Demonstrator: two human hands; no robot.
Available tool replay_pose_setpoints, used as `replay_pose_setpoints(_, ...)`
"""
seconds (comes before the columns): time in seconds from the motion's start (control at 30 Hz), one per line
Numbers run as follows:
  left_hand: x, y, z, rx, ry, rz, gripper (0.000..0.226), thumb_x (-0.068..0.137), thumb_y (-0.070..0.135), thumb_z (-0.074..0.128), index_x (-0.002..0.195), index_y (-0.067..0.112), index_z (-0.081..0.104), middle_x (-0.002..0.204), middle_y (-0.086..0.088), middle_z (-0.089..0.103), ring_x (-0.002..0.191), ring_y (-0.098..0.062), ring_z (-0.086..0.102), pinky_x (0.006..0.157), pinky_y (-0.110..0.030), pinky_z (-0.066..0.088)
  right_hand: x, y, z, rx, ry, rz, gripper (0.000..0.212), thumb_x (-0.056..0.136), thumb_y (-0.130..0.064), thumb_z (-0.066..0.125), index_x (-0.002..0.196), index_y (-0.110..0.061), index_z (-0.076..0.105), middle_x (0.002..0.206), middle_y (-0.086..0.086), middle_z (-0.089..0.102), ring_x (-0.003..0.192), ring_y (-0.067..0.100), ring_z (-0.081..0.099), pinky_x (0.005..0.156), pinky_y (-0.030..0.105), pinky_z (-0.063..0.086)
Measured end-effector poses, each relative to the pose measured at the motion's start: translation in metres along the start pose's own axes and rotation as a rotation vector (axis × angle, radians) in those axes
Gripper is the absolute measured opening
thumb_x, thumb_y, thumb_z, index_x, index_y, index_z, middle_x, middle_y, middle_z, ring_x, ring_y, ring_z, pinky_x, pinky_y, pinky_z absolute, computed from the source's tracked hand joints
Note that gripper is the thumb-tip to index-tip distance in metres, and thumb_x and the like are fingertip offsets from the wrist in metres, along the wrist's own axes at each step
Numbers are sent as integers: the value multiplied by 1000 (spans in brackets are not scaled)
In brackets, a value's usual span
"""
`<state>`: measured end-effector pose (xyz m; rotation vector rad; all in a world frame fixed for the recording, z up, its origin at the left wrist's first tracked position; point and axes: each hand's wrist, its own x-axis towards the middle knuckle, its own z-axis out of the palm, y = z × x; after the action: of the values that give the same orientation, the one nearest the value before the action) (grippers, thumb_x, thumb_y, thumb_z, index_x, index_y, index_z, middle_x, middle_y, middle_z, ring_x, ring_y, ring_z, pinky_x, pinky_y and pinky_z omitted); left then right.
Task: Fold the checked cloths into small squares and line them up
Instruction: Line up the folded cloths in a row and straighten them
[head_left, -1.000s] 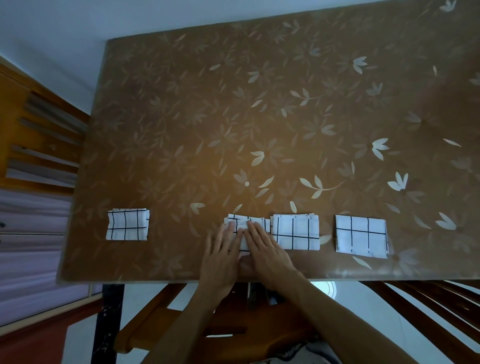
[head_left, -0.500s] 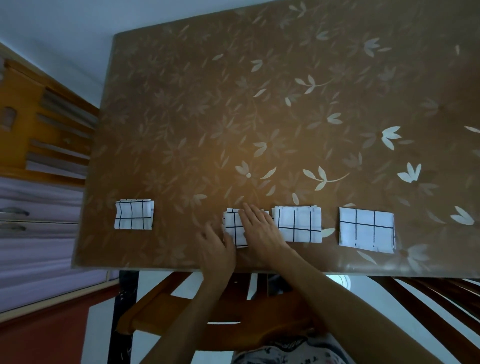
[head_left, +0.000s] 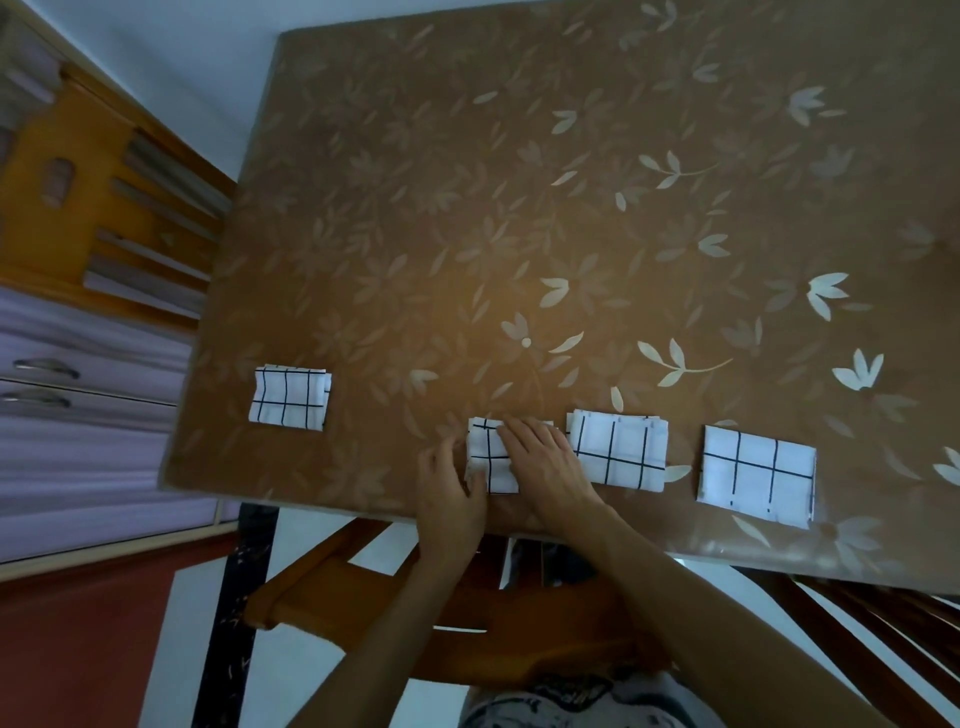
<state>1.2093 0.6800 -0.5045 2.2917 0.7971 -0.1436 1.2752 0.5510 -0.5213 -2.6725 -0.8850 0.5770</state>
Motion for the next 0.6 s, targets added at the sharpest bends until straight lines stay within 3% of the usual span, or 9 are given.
replay_pose_setpoints(0.07, -10, 1, 2, -114, 15, -266, 47, 93, 25, 64, 134, 11, 47, 129, -6, 55, 110, -19, 58, 91, -36, 52, 0, -1, 0, 9, 34, 6, 71, 80, -17, 76, 143, -8, 43, 147, 11, 45, 137, 28, 41, 112, 42, 33)
replay_pose_setpoints(0.13, -15, 4, 7, -511, -108, -589, 41, 94, 15, 63, 132, 9, 49, 119, -10, 64, 94, -23, 71, 79, -36, 60, -1, -2, -1, 67, 36, -18, 76, 86, -22, 70, 149, -9, 30, 154, 10, 34, 143, 28, 29, 117, 41, 23)
replay_pose_setpoints(0.2, -13, 6, 12, -812, -194, -691, 41, 93, 5, 61, 132, 8, 51, 113, -14, 69, 86, -22, 76, 70, -31, 62, -2, -3, -7, 101, 30, -35, 83, 84, -27, 71, 151, -11, 25, 156, 9, 29, 144, 27, 24, 117, 40, 18)
replay_pose_setpoints(0.3, -5, 11, 14, -895, -164, -605, 44, 87, -3, 67, 129, 6, 53, 105, -13, 73, 87, -21, 75, 72, -30, 61, -4, -1, -14, 91, 3, -70, 81, 82, -34, 70, 149, -11, 30, 154, 8, 32, 143, 27, 26, 116, 41, 21)
replay_pose_setpoints(0.37, -4, 12, 15, -751, -111, -499, 40, 89, 0, 68, 123, 10, 50, 96, -10, 73, 79, -17, 75, 67, -26, 60, -3, 2, -12, 97, -2, -73, 75, 82, -37, 66, 146, -11, 37, 151, 8, 38, 140, 28, 31, 114, 42, 25)
replay_pose_setpoints(0.47, -5, 6, 17, -370, -54, -283, 34, 95, 16, 65, 123, 17, 46, 96, -9, 72, 67, -10, 73, 58, -18, 56, 4, 6, -6, 74, 65, -53, 56, 85, -18, 69, 137, -13, 50, 139, 6, 53, 127, 28, 47, 104, 39, 38)
replay_pose_setpoints(0.6, -4, 6, 14, -271, -42, -256, 22, 96, 19, 64, 112, 13, 50, 81, -7, 72, 54, -4, 69, 49, -13, 50, 22, 6, -8, 143, 149, 60, 37, 86, -17, 71, 121, -11, 62, 112, 8, 63, 102, 30, 59, 83, 40, 49)
